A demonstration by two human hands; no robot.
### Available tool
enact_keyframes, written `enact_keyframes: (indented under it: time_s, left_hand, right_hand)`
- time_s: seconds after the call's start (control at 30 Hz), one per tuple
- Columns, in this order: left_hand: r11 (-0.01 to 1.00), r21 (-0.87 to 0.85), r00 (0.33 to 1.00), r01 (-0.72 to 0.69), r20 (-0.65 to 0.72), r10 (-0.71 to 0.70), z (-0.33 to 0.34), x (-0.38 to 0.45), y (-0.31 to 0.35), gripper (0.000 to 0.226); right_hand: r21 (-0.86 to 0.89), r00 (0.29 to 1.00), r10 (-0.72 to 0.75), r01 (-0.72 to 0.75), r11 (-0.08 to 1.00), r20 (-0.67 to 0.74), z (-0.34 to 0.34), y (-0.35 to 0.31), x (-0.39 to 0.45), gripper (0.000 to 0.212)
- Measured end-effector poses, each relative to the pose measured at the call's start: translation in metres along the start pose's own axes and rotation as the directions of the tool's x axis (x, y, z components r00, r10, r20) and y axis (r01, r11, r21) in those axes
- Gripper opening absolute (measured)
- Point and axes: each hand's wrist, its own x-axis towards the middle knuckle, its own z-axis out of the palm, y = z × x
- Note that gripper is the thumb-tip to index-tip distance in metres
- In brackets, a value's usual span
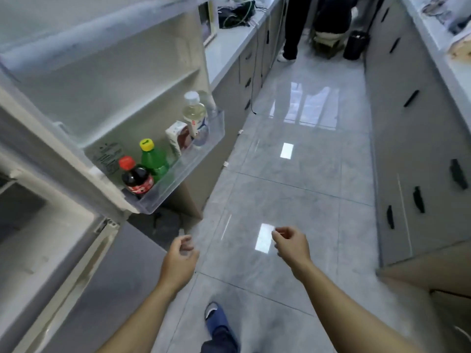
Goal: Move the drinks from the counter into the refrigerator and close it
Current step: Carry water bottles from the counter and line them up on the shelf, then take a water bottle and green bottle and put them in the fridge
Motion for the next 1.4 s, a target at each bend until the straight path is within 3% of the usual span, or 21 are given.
enact_keyframes:
  time_s: [0.1,0.17,0.33,0.57,0.77,1.03,1.27,1.4]
  left_hand:
    - [0.956,0.031,0.944,0.293,0.147,-0.294,0.021,0.001,-0.038,0.031]
    - [0.897,0.121,0.883,0.424,0.165,-0.44,0.024,0.0,-0.065,0.034]
    - [0.802,0.264,0.8,0.536,0.144,-0.582,0.024,0.005,-0.107,0.039]
    - [0.818,0.302,0.798,0.489,0.225,-0.56,0.048,0.052,-0.082,0.028]
    - [0.893,0.27,0.83,0.36,0.345,-0.439,0.098,0.127,-0.021,0.032]
    - [0.934,0.22,0.849,0.282,0.396,-0.35,0.176,0.202,0.054,0.028]
    - [0.892,0.235,0.855,0.386,0.271,-0.441,0.211,0.22,0.085,0.027]
    - [0.885,0.193,0.87,0.424,0.183,-0.457,0.233,0.229,0.103,0.024]
  right_hand:
    - [0.006,0.984,0.156,-0.156,0.988,-0.091,-0.048,0.052,0.003,0.018]
    - [0.014,0.96,0.252,-0.252,0.968,-0.122,-0.07,0.08,0.0,0.02]
    - [0.062,0.886,0.424,-0.42,0.906,-0.19,-0.101,0.121,-0.013,0.021]
    - [0.109,0.793,0.56,-0.551,0.827,-0.241,-0.103,0.134,-0.034,0.012]
    - [0.167,0.716,0.634,-0.615,0.771,-0.291,-0.111,0.133,-0.029,0.012]
    - [0.14,0.666,0.687,-0.68,0.719,-0.292,-0.151,0.135,0.022,0.012]
    - [0.061,0.685,0.695,-0.701,0.71,-0.22,-0.212,0.099,0.13,0.013]
    - [-0.022,0.776,0.61,-0.62,0.784,-0.16,-0.242,0.055,0.221,0.013]
